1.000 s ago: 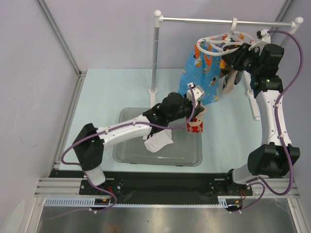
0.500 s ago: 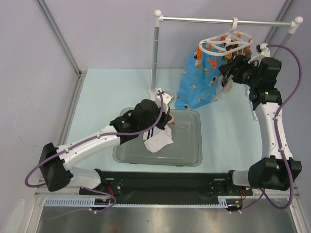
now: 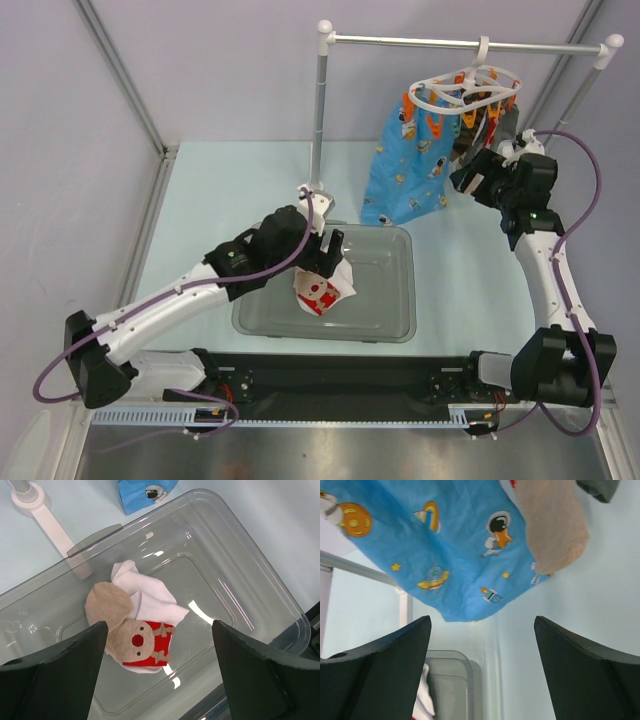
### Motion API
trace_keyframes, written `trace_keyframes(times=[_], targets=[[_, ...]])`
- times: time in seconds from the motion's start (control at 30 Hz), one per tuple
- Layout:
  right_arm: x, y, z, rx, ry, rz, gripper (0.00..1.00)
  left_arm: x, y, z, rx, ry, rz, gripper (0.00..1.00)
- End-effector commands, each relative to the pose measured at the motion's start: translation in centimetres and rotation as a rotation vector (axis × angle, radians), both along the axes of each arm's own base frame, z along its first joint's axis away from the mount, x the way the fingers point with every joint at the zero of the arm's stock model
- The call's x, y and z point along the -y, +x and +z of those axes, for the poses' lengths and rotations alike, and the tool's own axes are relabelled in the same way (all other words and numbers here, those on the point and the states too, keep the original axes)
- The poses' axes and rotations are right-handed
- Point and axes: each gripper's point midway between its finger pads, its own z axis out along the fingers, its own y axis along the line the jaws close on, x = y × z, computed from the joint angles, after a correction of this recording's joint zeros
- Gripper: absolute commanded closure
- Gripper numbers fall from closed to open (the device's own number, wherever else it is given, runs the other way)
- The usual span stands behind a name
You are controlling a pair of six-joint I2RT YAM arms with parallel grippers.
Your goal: Remove the socks clipped to the hanger
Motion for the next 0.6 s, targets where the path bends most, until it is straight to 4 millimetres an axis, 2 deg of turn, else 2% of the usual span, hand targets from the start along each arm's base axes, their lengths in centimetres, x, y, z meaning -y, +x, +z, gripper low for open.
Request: trace_keyframes(times=[0.0, 0.03, 0.1, 0.17, 0.33, 0.47, 0.57], targets=[[2.0, 1.9, 2.2, 0.129, -0.082, -0.073, 0.11, -0.8, -0.5, 2.8, 0.047, -0.044, -0.016, 0.09], [2.3, 2.3, 1.3, 0.116, -0.092, -0.085, 0.11, -0.9, -0.6, 3.0, 0.055, -0.051, -0.016, 0.09], [2.8, 3.2, 1.0, 0.134, -0.114, -0.096, 0.11, -1.2, -0.7, 2.9, 0.069, -0.054, -0.013, 0.09], [3.5, 4.3, 0.4, 0.15, -0.142, -0.114, 0.11, -1.8, -0.8, 3.5, 0.098, -0.075, 0.001, 0.09], [4.8, 6.4, -0.5, 0.16, -0.174, -0.167, 0.12, -1.5, -1.4, 3.9, 0.112, -0.124, -0.033, 0.09], [4.9, 8.2, -1.0, 0.173, -0.17, -0.161, 0.13, -1.2, -1.7, 4.2, 0.111, -0.141, -0.058, 0.09], [4.7, 9.6, -2.2, 0.15, -0.167, -0.141, 0.15, -1.1, -1.8, 4.0, 0.111, -0.14, -0.065, 0.09]])
